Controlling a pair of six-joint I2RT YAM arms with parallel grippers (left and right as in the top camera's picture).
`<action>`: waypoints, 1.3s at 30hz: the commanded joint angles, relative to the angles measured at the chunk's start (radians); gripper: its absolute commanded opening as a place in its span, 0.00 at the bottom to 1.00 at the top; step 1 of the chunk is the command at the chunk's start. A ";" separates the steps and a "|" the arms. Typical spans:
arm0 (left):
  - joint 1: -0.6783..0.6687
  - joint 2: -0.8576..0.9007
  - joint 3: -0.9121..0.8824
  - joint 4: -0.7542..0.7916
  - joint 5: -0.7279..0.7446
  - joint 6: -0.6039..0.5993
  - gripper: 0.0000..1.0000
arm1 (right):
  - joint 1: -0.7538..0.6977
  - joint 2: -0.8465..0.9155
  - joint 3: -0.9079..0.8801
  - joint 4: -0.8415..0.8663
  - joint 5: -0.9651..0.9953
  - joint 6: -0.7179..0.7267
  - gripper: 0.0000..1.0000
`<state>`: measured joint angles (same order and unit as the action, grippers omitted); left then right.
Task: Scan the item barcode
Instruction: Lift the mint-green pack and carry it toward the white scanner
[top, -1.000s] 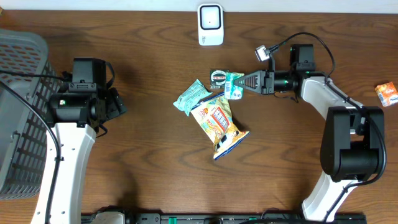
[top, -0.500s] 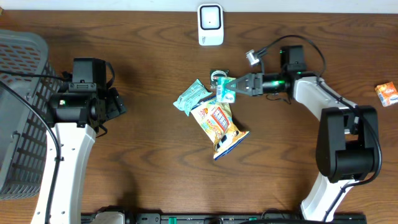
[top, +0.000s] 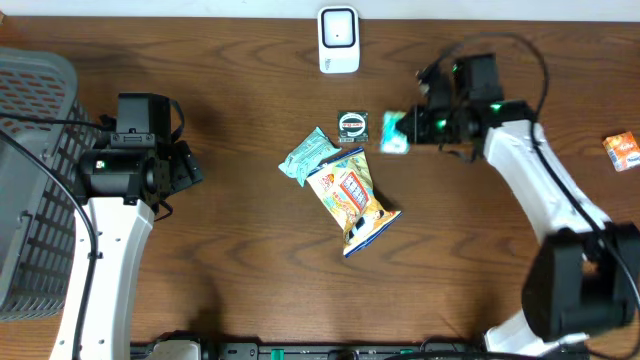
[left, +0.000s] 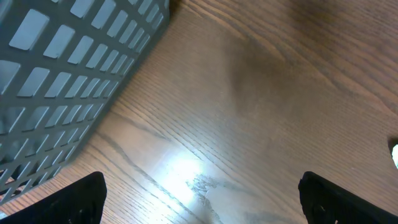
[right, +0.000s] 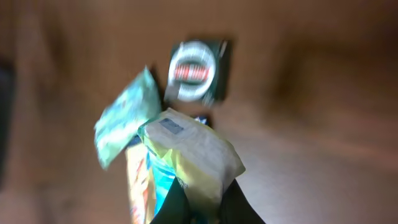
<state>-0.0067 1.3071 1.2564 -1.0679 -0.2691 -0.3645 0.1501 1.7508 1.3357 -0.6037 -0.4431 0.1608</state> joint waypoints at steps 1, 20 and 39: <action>0.004 0.001 0.002 -0.003 -0.020 0.009 0.97 | 0.012 -0.050 0.027 0.035 0.197 -0.105 0.01; 0.004 0.001 0.002 -0.003 -0.020 0.009 0.98 | 0.039 -0.049 0.027 0.772 -0.493 0.496 0.01; 0.004 0.001 0.002 -0.003 -0.020 0.009 0.98 | 0.068 -0.047 0.026 0.671 -0.600 0.385 0.01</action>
<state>-0.0067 1.3071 1.2560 -1.0679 -0.2691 -0.3645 0.1905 1.7023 1.3563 0.1230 -1.1568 0.6670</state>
